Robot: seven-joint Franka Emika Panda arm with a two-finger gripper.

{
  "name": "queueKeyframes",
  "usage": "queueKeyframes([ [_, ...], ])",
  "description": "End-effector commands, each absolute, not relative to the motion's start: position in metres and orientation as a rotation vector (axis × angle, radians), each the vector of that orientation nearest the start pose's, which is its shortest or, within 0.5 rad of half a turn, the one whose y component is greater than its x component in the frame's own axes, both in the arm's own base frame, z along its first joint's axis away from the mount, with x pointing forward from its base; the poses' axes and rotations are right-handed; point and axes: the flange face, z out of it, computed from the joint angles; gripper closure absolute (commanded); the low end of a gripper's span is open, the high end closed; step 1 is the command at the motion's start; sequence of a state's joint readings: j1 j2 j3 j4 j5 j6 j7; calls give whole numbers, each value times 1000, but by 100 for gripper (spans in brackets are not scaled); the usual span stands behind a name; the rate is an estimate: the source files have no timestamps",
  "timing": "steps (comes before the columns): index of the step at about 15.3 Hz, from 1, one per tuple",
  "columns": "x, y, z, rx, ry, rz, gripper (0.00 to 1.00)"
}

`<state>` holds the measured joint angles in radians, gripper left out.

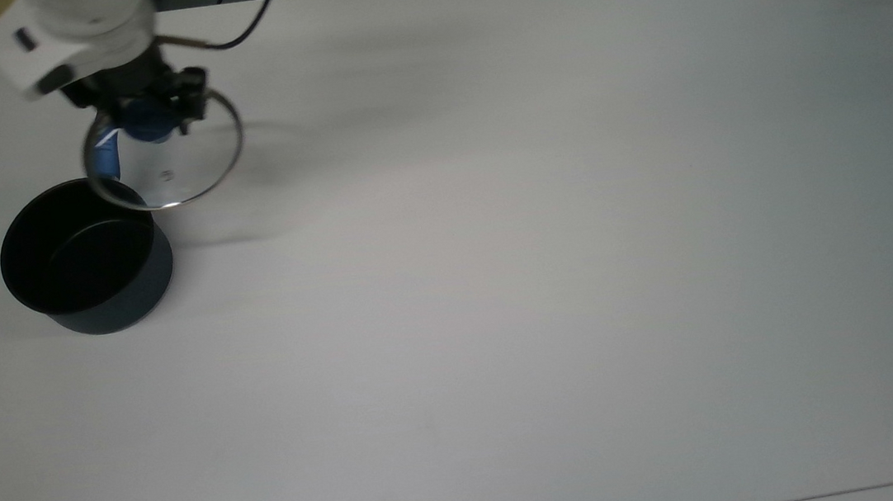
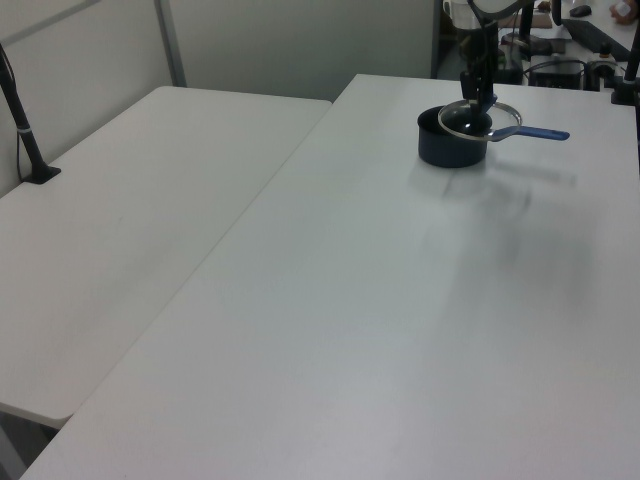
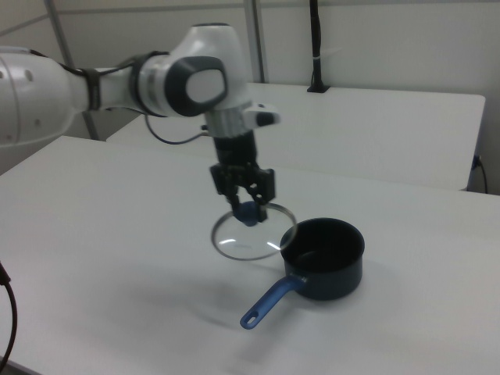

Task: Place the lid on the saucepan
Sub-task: 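Carry the lifted lid over the dark blue saucepan, then lower the lid onto the saucepan rim and settle it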

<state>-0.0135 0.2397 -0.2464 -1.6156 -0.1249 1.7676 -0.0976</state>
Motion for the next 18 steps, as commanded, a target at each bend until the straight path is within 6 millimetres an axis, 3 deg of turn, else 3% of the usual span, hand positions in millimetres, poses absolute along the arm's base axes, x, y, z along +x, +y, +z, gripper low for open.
queueKeyframes([
  [1,629,-202,471,-3302,286,195,59],
  [3,632,-211,471,-3313,307,130,59],
  [5,634,-221,459,-3294,341,137,59],
  [9,639,-247,461,-3258,437,59,59],
  [18,655,-254,453,-3262,531,-63,61],
])
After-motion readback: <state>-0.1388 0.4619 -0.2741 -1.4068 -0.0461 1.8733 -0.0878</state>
